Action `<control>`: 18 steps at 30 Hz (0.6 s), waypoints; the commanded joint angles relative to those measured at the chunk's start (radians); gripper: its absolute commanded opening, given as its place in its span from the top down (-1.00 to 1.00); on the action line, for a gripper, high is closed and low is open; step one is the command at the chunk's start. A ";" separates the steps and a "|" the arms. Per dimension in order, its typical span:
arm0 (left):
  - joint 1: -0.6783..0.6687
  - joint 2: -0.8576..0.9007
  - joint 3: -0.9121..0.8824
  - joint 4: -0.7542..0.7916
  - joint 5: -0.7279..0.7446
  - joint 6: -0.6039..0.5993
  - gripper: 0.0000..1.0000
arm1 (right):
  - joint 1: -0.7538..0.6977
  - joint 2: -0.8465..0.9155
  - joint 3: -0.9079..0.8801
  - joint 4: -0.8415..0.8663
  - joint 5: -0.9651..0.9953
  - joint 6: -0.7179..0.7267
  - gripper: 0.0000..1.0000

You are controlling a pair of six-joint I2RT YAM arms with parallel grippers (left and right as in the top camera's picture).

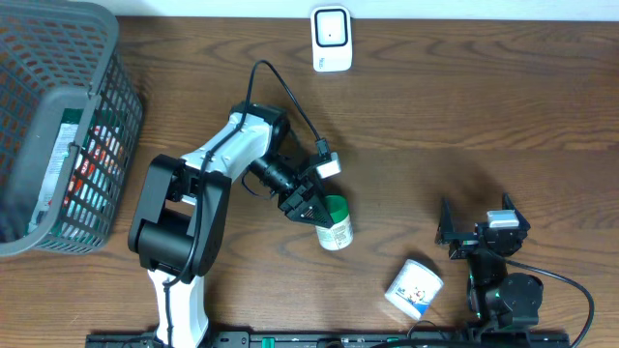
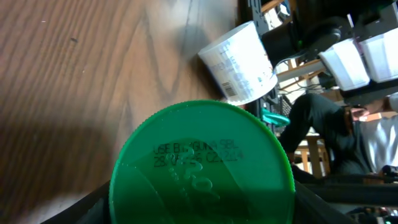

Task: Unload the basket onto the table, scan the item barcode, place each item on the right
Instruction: 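Hold the bottle below the scanner, then lower it to the table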

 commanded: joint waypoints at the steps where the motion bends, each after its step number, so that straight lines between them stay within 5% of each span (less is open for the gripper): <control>1: 0.002 0.004 -0.025 0.023 0.021 0.024 -0.33 | 0.003 -0.005 -0.001 -0.003 0.005 0.012 -0.99; 10: 0.002 0.004 -0.071 0.095 0.008 0.016 -0.35 | 0.003 -0.005 -0.001 -0.003 0.005 0.011 -0.99; 18: 0.003 0.016 -0.071 0.238 -0.050 -0.257 -0.47 | 0.003 -0.005 -0.001 -0.003 0.005 0.012 -0.98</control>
